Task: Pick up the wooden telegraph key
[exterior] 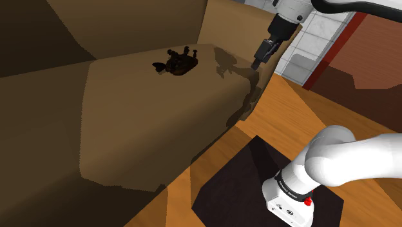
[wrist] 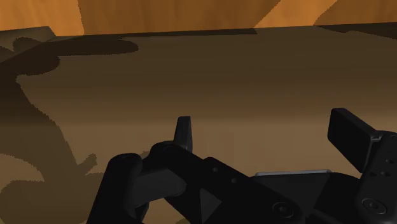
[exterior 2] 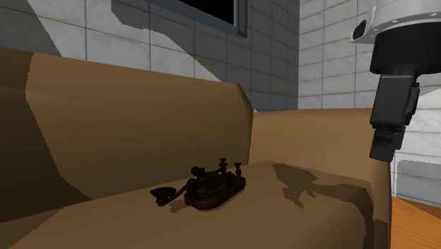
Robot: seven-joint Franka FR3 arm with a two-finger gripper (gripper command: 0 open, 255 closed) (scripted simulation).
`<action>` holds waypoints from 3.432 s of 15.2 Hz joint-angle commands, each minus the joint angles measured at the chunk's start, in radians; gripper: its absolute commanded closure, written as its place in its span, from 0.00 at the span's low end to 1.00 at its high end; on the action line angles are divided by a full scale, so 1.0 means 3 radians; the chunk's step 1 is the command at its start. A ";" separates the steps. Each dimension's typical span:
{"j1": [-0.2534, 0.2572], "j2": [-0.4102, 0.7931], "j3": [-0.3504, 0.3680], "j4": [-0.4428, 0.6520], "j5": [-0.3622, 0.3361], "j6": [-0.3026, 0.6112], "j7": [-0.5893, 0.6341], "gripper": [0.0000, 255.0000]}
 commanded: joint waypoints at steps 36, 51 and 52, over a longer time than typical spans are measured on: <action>0.0181 0.2981 0.0007 0.1898 0.0388 0.1118 -0.0168 1.00; 0.0180 0.2959 0.0005 0.2178 0.0379 0.0816 -0.0147 1.00; 0.0179 0.2959 0.0005 0.2224 0.0378 0.0771 -0.0145 1.00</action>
